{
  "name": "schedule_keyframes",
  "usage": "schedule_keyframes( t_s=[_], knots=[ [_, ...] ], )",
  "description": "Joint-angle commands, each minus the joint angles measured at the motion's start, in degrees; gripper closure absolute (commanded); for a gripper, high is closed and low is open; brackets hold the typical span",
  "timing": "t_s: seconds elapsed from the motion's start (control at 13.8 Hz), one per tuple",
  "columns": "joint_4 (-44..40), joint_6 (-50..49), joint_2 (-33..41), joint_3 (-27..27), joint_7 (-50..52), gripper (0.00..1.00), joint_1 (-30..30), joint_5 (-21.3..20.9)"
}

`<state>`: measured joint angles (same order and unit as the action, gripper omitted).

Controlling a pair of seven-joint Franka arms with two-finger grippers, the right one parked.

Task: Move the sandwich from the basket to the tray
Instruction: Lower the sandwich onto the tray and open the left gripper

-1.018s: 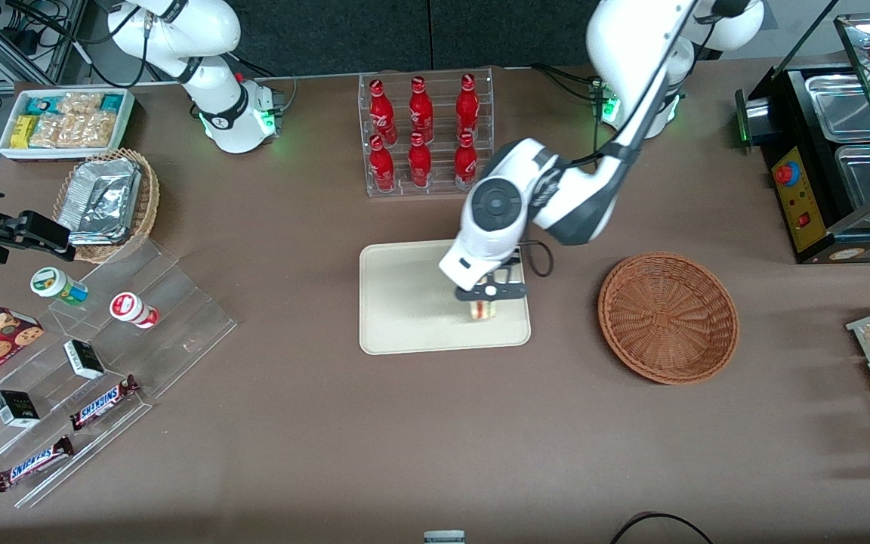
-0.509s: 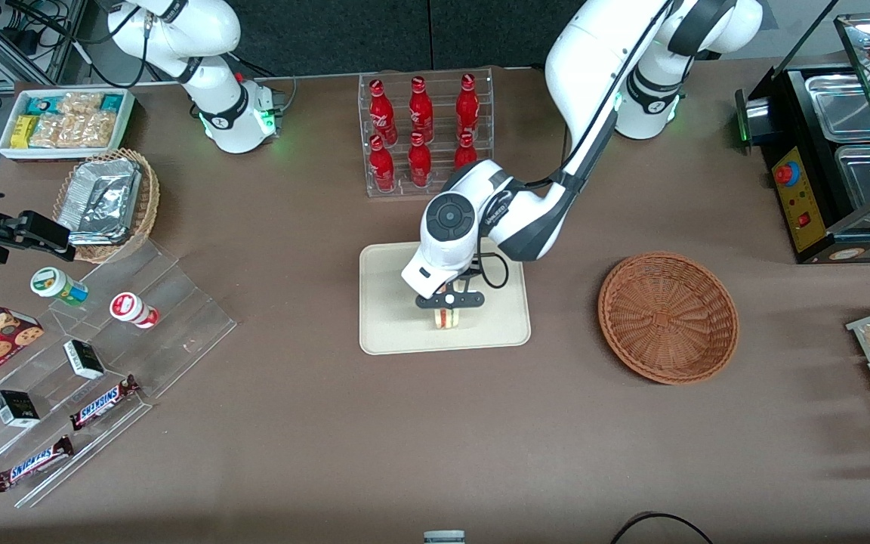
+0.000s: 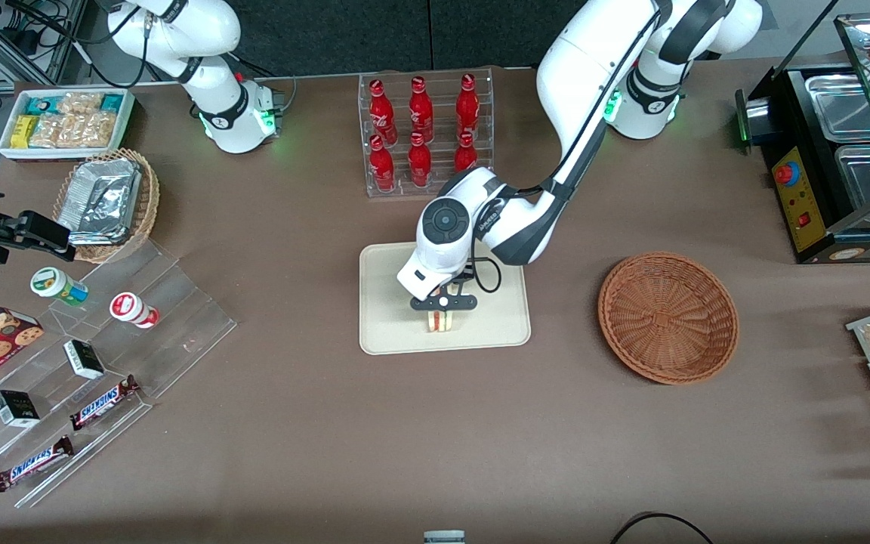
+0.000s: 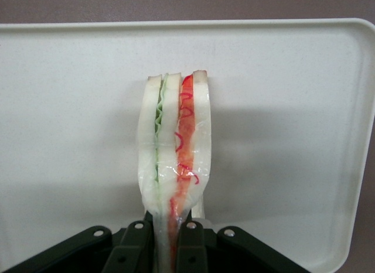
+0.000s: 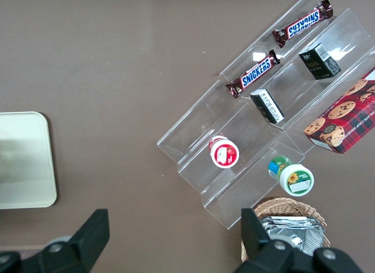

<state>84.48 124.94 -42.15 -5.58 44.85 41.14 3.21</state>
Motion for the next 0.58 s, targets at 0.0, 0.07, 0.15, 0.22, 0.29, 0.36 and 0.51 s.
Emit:
schedule_keyframes(
  t_s=[0.0, 0.07, 0.15, 0.22, 0.29, 0.36, 0.51],
  knots=[
    [-1.51, 0.04, -1.00, 0.92, -0.38, 0.87, 0.96, -0.40],
    [-1.51, 0.04, -1.09, 0.92, -0.21, 0.46, 1.05, -1.18],
    [-1.51, 0.13, -1.09, 0.92, -0.20, 0.00, 1.05, -1.36],
    [-1.51, 0.13, -1.09, 0.92, -0.12, 0.00, 1.31, -1.45],
    [-1.51, 0.13, -1.17, 0.92, -0.12, 0.00, 1.75, -1.54],
    [-1.59, 0.13, -1.09, 0.92, -0.03, 0.00, 1.93, -1.45],
    [-1.77, 0.04, -1.00, 1.01, -0.20, 0.00, 1.84, -1.28]
  ],
)
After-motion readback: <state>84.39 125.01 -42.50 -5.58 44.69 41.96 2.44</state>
